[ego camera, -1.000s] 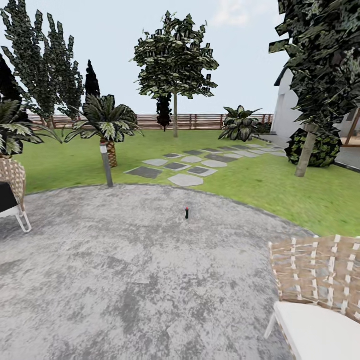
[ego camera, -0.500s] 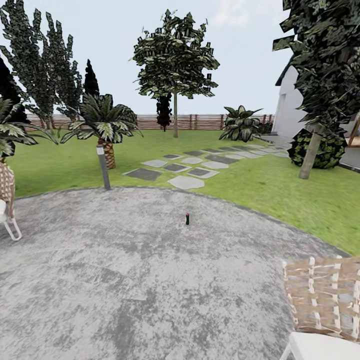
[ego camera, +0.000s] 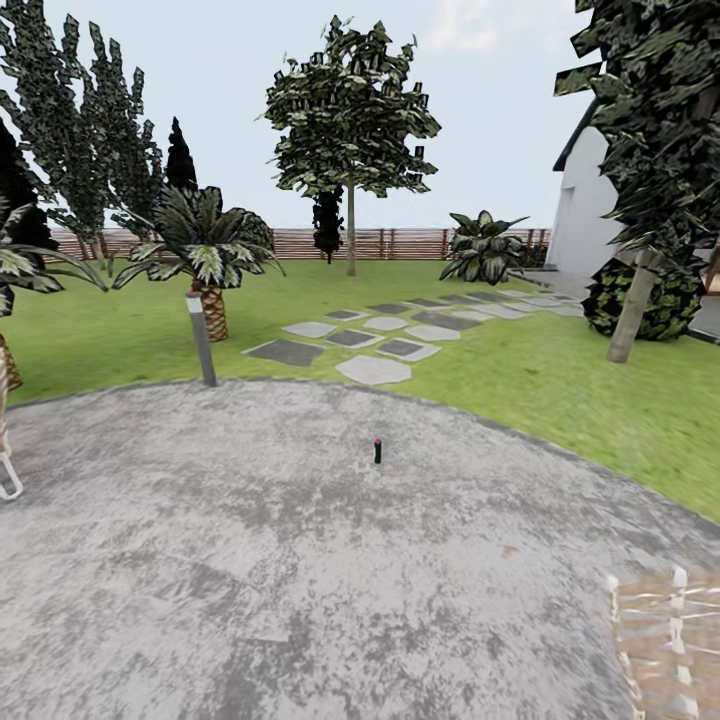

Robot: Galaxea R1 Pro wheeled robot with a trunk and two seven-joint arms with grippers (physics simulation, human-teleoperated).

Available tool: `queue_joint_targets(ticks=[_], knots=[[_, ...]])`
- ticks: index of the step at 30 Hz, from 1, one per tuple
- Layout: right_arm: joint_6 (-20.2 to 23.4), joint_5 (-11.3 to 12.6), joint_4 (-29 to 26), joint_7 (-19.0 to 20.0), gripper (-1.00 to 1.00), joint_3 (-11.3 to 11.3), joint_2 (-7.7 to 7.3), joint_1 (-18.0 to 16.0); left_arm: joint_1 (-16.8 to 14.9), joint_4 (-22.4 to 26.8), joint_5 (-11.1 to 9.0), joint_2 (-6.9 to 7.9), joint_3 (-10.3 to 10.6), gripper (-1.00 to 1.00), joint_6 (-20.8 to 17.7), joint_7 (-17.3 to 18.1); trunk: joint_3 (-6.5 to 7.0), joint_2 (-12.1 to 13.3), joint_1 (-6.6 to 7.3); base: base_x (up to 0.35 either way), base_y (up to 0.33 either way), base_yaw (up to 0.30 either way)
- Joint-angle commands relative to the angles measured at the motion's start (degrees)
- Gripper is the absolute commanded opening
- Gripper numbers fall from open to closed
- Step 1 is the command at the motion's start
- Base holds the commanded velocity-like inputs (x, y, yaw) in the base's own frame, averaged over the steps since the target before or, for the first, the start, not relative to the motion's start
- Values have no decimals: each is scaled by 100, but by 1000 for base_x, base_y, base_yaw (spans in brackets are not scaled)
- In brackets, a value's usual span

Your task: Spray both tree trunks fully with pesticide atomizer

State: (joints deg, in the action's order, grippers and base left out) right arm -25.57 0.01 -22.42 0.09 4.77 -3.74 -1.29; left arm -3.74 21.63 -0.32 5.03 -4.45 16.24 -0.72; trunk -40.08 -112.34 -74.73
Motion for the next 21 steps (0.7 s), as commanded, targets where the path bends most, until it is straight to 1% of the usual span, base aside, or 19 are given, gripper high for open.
queue_joint_targets(ticks=[1, 21], knots=[[-18, -1, 8, 2, 100, 14, 1, -3, -5, -9, -3, -2, -3, 100, 19, -7, -6, -2, -3, 339, 95, 0], [-18, -9, 10, 1, 100, 15, -4, -3, -4, -10, -3, -2, -3, 100, 19, -7, -6, -2, -3, 339, 92, 0]])
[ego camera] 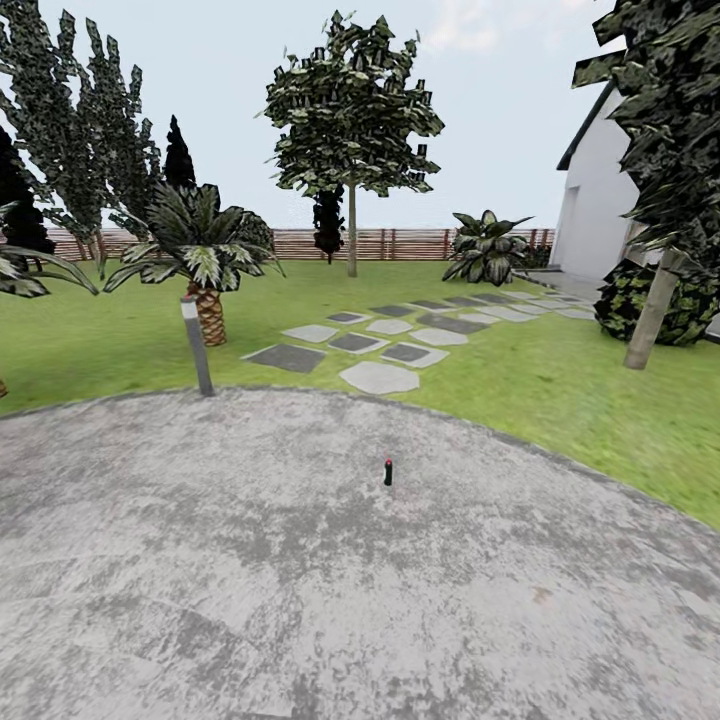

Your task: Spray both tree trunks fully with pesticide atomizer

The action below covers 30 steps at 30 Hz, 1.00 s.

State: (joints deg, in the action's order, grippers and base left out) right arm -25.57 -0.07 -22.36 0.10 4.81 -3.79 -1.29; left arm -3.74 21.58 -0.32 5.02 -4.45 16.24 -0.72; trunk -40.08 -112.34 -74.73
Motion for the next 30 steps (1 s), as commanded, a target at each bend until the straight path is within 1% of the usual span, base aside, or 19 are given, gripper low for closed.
queue_joint_targets(ticks=[1, 30], knots=[[-18, -2, 4, 4, 100, 11, 1, -3, -4, -5, -3, -1, -3, 100, 19, -7, -6, -2, -3, 339, 88, 0], [-18, 7, -23, 8, 100, 20, 1, -3, -4, -5, -3, -1, -3, 100, 19, -7, -6, -2, -3, 339, 78, 0]])
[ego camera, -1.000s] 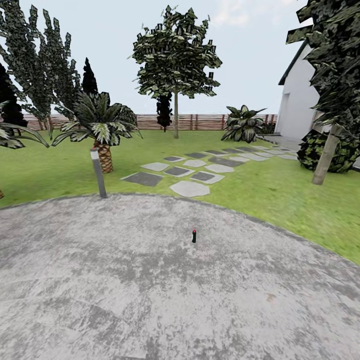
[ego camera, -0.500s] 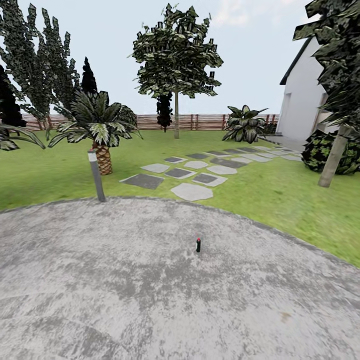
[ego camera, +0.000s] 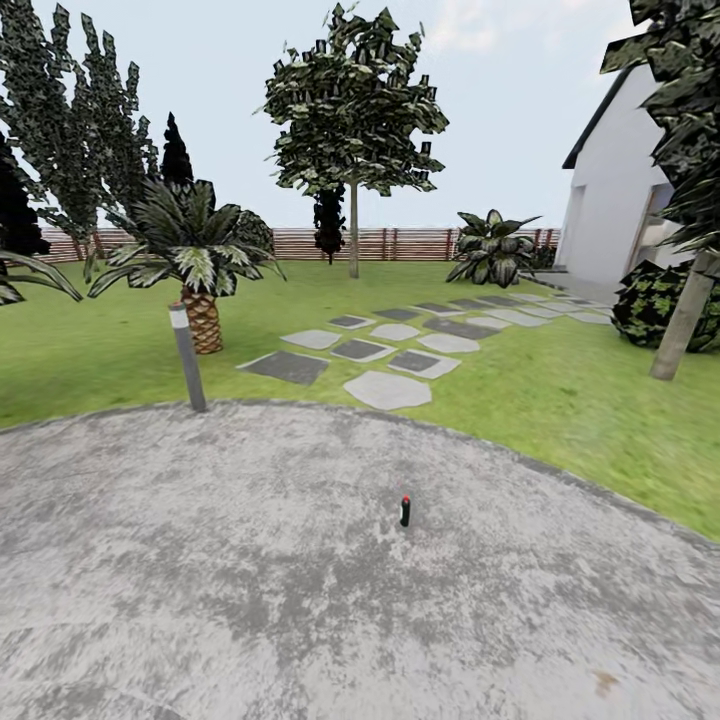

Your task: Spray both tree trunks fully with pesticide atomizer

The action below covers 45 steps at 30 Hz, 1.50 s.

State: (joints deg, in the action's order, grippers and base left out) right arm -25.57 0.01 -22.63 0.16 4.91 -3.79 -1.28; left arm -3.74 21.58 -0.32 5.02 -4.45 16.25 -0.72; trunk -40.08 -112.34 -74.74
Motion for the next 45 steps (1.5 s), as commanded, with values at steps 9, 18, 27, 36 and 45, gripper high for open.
queue_joint_targets(ticks=[9, 18, 27, 36, 45], knots=[[-19, 8, -6, -5, 100, 10, 1, -3, -3, -5, -3, -1, -4, 100, 19, -7, -6, -2, -3, 339, 0, -2], [-18, 8, -5, 2, 100, 10, 1, -3, -3, -5, -3, 6, -4, 100, 19, -7, -6, -2, -3, 339, 0, -243], [-18, 8, -5, 2, 100, 10, 1, -3, -3, -5, -3, 6, -4, 100, 23, -7, -6, -2, -3, 339, 0, -295], [-18, 10, -5, 2, 100, 10, 1, -3, -4, -3, -3, 7, -4, 100, 21, -7, -6, -2, -3, 241, -135, -296], [-18, 10, -5, 2, 100, 10, 1, -3, -3, 4, -9, -6, -8, 100, 22, -7, -6, -2, -3, 53, -195, -296]])
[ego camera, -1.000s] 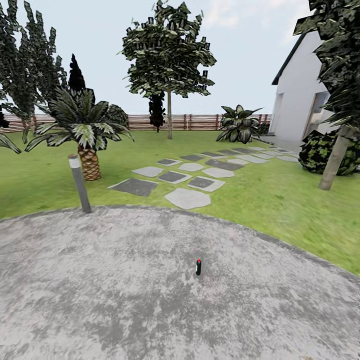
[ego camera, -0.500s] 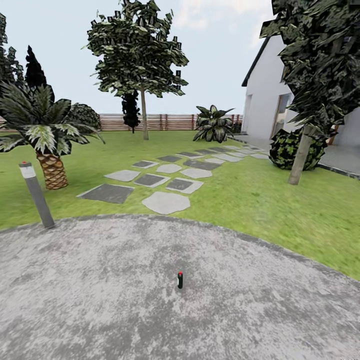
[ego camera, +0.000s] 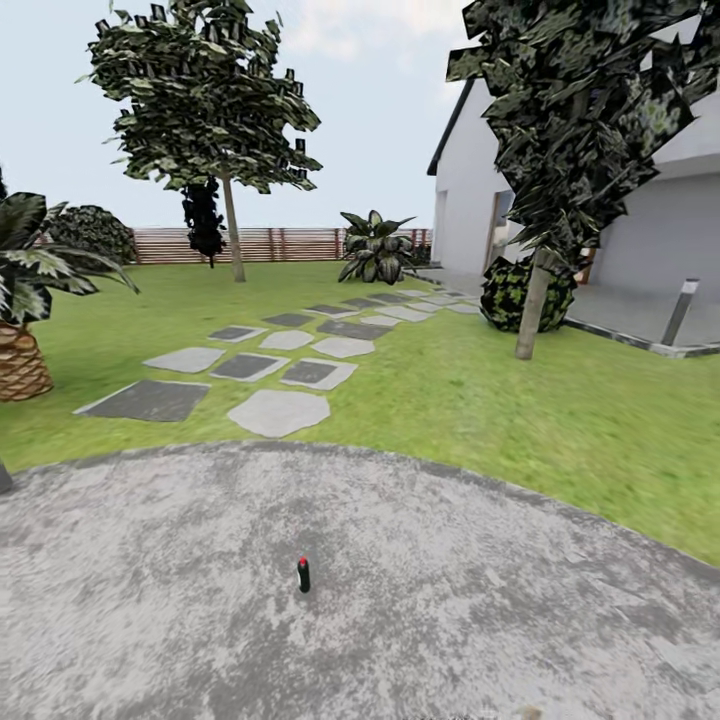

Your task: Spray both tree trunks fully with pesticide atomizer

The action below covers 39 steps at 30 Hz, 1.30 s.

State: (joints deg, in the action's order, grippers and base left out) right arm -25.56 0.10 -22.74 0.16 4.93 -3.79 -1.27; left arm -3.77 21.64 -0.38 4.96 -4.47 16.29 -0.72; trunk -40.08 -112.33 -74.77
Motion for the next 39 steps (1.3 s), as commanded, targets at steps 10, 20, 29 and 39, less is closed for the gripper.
queue_joint_targets(ticks=[10, 20, 29, 39], knots=[[-19, 2, 7, 2, 100, 8, 1, -5, -2, -1, -14, 5, -10, 100, -2, -15, -5, -2, 1, 1, -10, -296], [-19, 5, 7, 2, 100, 8, 1, -5, -2, 13, 1, -10, -562, 100, 23, -1, -5, -2, 1, 0, 0, -296], [-19, 7, 7, 2, 100, 8, 1, -5, -4, 16, 26, -12, -623, 100, 24, 1, -5, -2, 1, 0, 0, -296], [-19, 5, 7, 2, 100, 8, 1, -5, -7, 16, 21, -4, -625, 100, 24, 1, -5, -2, 1, 0, 0, -296]])
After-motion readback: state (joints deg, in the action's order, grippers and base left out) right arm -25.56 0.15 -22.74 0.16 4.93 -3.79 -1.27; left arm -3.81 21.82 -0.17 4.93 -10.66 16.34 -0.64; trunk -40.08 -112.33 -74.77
